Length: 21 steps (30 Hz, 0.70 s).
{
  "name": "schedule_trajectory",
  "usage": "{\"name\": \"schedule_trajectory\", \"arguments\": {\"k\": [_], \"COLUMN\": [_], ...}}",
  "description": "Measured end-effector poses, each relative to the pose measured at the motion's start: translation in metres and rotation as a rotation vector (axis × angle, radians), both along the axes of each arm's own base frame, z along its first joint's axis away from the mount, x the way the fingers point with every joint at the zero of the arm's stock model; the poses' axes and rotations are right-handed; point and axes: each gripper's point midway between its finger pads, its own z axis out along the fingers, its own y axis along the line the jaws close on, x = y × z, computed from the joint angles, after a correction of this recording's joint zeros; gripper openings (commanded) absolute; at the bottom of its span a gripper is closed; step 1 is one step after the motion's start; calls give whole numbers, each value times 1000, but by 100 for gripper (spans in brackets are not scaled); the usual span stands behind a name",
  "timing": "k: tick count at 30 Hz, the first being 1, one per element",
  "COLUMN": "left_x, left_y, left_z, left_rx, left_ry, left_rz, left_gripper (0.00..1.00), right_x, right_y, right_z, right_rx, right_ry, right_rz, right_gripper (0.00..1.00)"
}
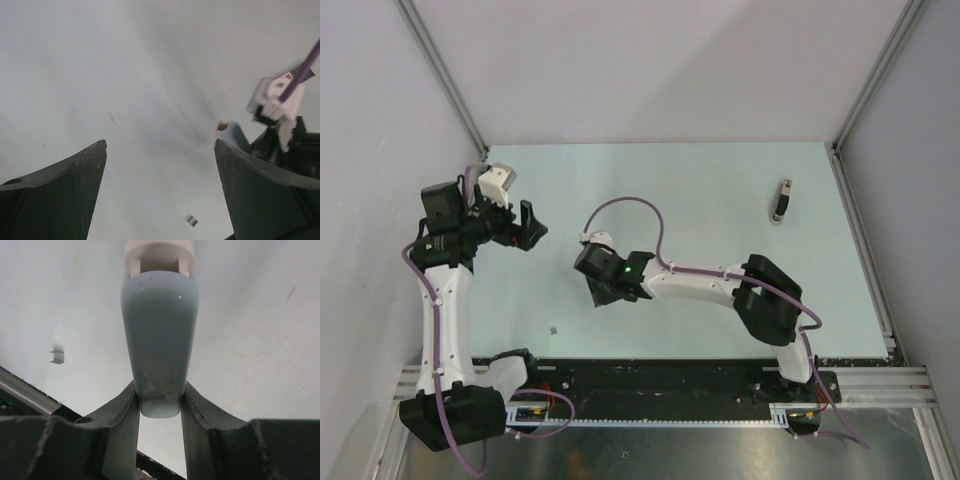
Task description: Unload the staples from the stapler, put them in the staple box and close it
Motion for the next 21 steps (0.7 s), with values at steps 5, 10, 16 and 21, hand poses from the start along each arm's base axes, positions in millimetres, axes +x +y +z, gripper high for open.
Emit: {"name": "schedule_trajectory", "arguments": {"k": [5, 10, 16, 21], "left_x": [-4, -5, -6, -8], "left_y": [-6, -7, -1, 4], "left_z": [-6, -9, -25, -38], "left_rx": [-38, -48, -51, -42], "left_ry": [26, 38, 86, 121], "left_rz": [-19, -12, 41, 71], "left_gripper": [94, 98, 99, 99], "right_x": [-13, -25, -21, -17], "right_y": [14, 18, 32, 44], "right_z": [-14, -35, -43, -43], "right_rx": [-104, -169, -184, -181], "right_ry": [28, 71, 84, 83], "right_rz": [59, 98, 102, 103], "right_gripper": [0, 0, 20, 47]}}
